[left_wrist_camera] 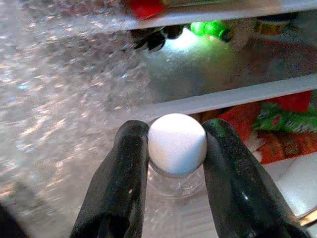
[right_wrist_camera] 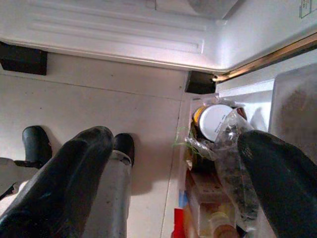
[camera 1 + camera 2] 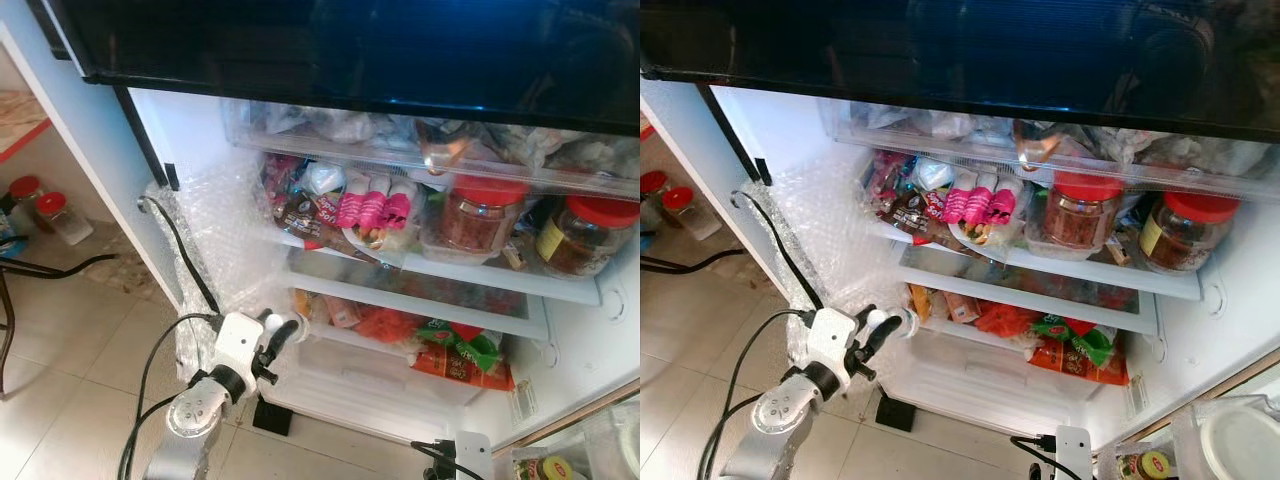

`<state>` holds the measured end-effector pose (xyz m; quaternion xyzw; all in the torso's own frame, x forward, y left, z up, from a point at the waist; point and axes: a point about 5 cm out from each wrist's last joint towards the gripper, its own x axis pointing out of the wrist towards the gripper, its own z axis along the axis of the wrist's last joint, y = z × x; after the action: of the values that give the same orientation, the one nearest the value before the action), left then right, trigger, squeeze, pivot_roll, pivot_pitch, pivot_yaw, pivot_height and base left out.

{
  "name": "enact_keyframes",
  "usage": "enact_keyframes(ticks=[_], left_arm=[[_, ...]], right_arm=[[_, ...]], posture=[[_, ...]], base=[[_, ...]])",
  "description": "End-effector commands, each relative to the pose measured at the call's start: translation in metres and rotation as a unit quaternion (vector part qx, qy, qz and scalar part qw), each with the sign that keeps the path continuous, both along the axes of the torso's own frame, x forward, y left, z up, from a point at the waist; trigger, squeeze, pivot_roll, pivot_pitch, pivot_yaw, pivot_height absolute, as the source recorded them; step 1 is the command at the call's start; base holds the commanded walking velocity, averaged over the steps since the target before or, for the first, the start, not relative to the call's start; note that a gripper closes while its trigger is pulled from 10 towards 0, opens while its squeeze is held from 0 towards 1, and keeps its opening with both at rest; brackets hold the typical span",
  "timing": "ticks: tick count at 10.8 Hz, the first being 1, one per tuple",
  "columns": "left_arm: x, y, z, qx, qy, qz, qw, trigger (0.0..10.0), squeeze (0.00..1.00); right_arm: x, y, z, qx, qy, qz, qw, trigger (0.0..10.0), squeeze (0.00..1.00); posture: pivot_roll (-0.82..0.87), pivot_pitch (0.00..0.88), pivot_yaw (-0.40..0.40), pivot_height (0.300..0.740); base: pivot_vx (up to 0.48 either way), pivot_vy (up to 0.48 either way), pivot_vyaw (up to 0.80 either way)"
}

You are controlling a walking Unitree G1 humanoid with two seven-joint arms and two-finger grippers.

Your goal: Restocking fridge

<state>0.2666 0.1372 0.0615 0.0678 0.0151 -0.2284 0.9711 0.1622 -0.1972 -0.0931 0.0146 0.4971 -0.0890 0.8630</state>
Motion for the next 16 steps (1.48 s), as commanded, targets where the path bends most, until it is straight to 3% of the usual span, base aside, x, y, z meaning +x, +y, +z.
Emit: enact_keyframes(ticks=[1, 3, 7, 9, 11, 16], left_arm=[[-0.003, 0.016, 0.002, 0.022, -0.006, 0.021, 1.000, 10.0, 0.00], [-0.007, 0.033, 0.002, 0.066, -0.015, 0.035, 0.997, 10.0, 0.00], [-0.003, 0.035, 0.010, 0.073, -0.035, 0.049, 0.996, 10.0, 0.00], [0.007, 0.004, 0.021, 0.012, -0.040, 0.000, 0.999, 10.0, 0.00], [0.001, -0.016, 0.015, -0.030, 0.004, -0.064, 0.997, 10.0, 0.00], [-0.002, -0.017, 0.015, -0.013, -0.008, -0.060, 0.998, 10.0, 0.00]], right_arm=[[-0.005, 0.001, -0.002, 0.003, 0.009, -0.008, 1.000, 10.0, 0.00], [-0.005, 0.001, -0.002, 0.002, 0.010, -0.013, 1.000, 10.0, 0.00], [-0.004, 0.001, -0.002, 0.002, 0.010, -0.015, 1.000, 10.0, 0.00], [-0.005, 0.000, -0.002, 0.000, 0.011, -0.013, 1.000, 10.0, 0.00], [-0.006, 0.000, -0.002, -0.001, 0.011, -0.012, 1.000, 10.0, 0.00], [-0.006, 0.000, -0.003, -0.002, 0.010, -0.019, 1.000, 10.0, 0.00]], posture=[[0.01, 0.067, 0.017, 0.740], [0.01, 0.074, 0.022, 0.740], [0.02, 0.077, 0.026, 0.740], [0.02, 0.087, 0.016, 0.740], [0.02, 0.095, 0.014, 0.740], [0.01, 0.093, 0.024, 0.740]], base=[[0.000, 0.000, 0.00], [0.000, 0.000, 0.00], [0.000, 0.000, 0.00], [0.000, 0.000, 0.00], [0.000, 0.000, 0.00], [0.000, 0.000, 0.00]])
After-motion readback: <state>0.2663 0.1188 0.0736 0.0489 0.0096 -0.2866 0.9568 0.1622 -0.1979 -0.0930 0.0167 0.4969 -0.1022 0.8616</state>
